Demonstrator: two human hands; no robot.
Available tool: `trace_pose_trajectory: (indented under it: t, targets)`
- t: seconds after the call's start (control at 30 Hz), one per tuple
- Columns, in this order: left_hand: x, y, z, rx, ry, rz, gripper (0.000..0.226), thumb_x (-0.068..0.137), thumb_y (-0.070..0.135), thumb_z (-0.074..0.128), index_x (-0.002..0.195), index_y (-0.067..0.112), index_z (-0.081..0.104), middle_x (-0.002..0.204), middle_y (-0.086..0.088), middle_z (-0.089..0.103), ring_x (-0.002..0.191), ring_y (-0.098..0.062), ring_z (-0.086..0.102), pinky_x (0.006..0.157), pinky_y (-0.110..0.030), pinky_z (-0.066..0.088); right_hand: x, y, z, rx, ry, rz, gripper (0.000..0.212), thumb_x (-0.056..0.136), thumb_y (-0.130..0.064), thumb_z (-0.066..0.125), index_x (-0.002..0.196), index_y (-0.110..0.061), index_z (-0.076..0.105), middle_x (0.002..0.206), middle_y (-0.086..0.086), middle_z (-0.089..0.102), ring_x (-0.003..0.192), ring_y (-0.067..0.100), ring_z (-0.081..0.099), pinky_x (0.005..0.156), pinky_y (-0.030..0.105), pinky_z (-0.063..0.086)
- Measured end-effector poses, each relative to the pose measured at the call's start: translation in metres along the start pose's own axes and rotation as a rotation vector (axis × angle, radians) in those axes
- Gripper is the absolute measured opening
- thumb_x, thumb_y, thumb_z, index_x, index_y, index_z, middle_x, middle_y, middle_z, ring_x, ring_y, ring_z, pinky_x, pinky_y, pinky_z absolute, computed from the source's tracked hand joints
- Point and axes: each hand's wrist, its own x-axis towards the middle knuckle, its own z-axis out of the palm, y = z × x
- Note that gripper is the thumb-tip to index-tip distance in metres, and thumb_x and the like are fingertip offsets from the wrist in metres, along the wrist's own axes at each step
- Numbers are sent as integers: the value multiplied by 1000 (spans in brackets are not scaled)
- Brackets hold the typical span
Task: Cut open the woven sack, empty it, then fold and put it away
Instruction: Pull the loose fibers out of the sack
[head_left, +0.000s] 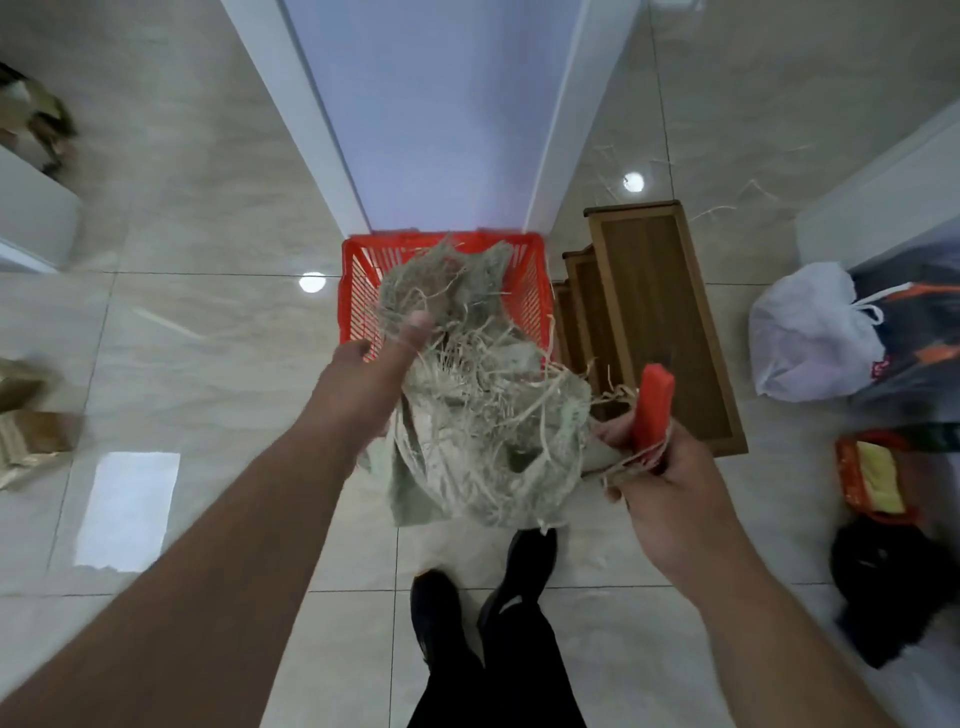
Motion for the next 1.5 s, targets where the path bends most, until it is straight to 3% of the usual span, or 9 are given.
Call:
trace_pose_trajectory:
  t: [0.07, 0.2, 0.3, 0.63, 0.83, 1.03, 1.23, 1.37, 1.5]
  targets:
    - [14, 1, 7, 58, 14, -118, 116, 63, 87, 70, 151, 18, 40, 146, -12, 52, 122, -36, 59, 65, -30, 48, -12, -1, 3, 77, -71, 32, 47, 93, 26, 52, 79, -16, 67, 78, 3, 67, 63, 7, 60, 61, 22, 49]
    - [25, -39, 19, -101, -272, -179, 18, 96, 19, 66, 96, 0, 64, 65, -11, 71, 52, -21, 66, 57, -32, 51, -42, 14, 3, -41, -186, 25, 51, 95, 13, 60, 68, -29, 70, 73, 3, 63, 64, 14, 53, 64, 33, 46]
    - [26, -59, 36, -317, -125, -198, 13, 92, -6, 56, 89, -1, 67, 58, -13, 66, 42, -22, 63, 45, -30, 54, -68, 33, -13, -89, -147, 164, 44, 94, 16, 59, 72, -21, 69, 68, 6, 60, 62, 16, 52, 63, 33, 45]
    - [-50, -89, 88, -816, -112, -333, 43, 105, 42, 51, 118, 8, 75, 112, -17, 80, 97, -35, 79, 85, -51, 62, -64, 60, -89, -1152, 274, 341, 5, 103, -19, 56, 104, -23, 59, 97, 5, 62, 68, 13, 58, 62, 35, 48]
    - [-75, -94, 111, -663, -35, -248, 42, 102, 45, 57, 114, 10, 75, 104, -14, 81, 95, -35, 79, 91, -54, 60, -40, -1, -6, -79, -52, 404, 47, 85, -68, 70, 118, -34, 65, 82, -13, 62, 70, 6, 55, 65, 28, 46]
    - [-113, -85, 104, -621, 49, -145, 26, 105, 27, 56, 106, 8, 74, 96, -15, 82, 82, -31, 81, 74, -41, 61, -48, 31, 17, 15, -8, 356, 25, 93, -27, 75, 118, -26, 77, 95, -7, 83, 91, 18, 79, 89, 46, 64]
    - [-139, -59, 55, -671, 156, -61, 31, 94, 36, 70, 104, 8, 78, 88, -15, 82, 75, -33, 80, 66, -47, 66, -98, -1, -10, 152, -215, 277, 39, 98, -16, 70, 63, -32, 74, 51, -7, 51, 38, 5, 46, 44, 21, 37]
    - [-113, -76, 41, -415, 216, -2, 25, 103, 22, 58, 89, 6, 72, 59, 14, 74, 66, -17, 71, 50, -13, 53, -88, 4, -1, 187, -190, 332, 25, 98, -11, 70, 78, -25, 72, 47, -13, 59, 37, -1, 53, 41, 14, 40]
    - [-85, -114, 49, -379, 212, -67, 22, 100, 7, 53, 106, 2, 73, 93, -25, 77, 79, -34, 77, 69, -31, 60, -69, 24, 2, 175, -16, 434, 13, 100, -6, 67, 88, -11, 69, 48, -10, 61, 35, 0, 52, 37, 15, 40]
